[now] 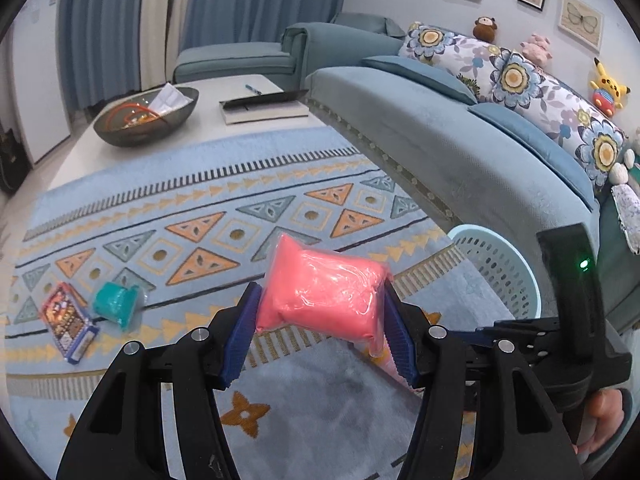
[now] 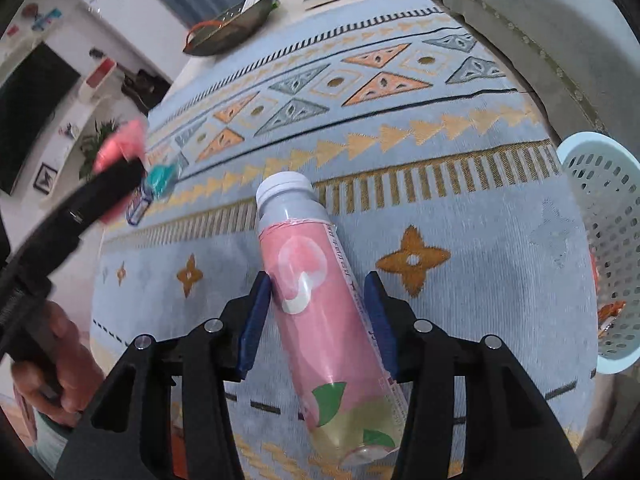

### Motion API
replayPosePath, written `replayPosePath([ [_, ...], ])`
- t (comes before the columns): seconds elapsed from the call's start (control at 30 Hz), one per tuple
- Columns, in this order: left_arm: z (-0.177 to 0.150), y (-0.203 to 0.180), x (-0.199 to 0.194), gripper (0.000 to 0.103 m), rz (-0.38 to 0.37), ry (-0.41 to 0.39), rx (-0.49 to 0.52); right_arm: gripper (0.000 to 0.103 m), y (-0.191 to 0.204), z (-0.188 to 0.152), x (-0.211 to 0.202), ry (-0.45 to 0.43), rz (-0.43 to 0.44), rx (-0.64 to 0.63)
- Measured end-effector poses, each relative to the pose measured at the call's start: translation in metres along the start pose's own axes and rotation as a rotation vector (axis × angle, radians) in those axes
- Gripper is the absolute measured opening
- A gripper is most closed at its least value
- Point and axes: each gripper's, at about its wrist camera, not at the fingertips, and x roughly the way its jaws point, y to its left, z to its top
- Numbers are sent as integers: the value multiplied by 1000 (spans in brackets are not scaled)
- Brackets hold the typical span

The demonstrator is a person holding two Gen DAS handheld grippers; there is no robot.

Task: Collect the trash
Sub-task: 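Carry the pink bag and pink bottle to the basket and open both tools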

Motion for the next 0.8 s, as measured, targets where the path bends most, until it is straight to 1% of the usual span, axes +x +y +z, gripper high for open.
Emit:
replayPosePath([
  [0.03, 1, 1, -1, 56, -2, -2, -3, 51, 1, -2, 6, 25, 2, -2],
  [0.1, 2, 0, -4, 56, -3, -4, -7, 53, 5, 0, 18, 64, -19, 1],
  [0.13, 2, -1, -4, 56, -4, -4, -7, 53, 10, 0, 19, 39, -40, -14],
  [0.23, 3, -4, -4, 56, -7, -3, -2, 53, 21, 3, 27, 31, -110, -68],
  [0.3, 4, -6, -3, 56, -9, 0, -1, 50, 26, 4, 28, 14, -147, -77],
  [0.33, 6, -7, -3, 56, -6, 0, -1, 47, 26, 5, 26, -4, -149, -70],
  [0.43, 13, -9, -7, 56, 1, -20, 4, 45, 14, 12, 3, -91, -135, -31],
  [0.47, 18, -11, -10, 56, 0, -34, 3, 45, 6, 16, -13, -142, -124, -6],
  [0.53, 26, -15, -13, 56, -4, -51, 7, 45, -6, 20, -39, -217, -103, 30],
  [0.57, 32, -20, -16, 56, -9, -63, 15, 45, -16, 22, -59, -273, -87, 52],
  [0.6, 36, -24, -17, 56, -15, -72, 24, 45, -21, 23, -70, -302, -83, 64],
  [0.63, 41, -32, -19, 56, -22, -85, 39, 45, -31, 24, -88, -347, -82, 86],
  [0.73, 55, -59, -21, 56, -58, -110, 83, 45, -58, 25, -126, -432, -83, 143],
  [0.8, 63, -77, -20, 56, -80, -118, 112, 45, -76, 23, -148, -474, -98, 178],
])
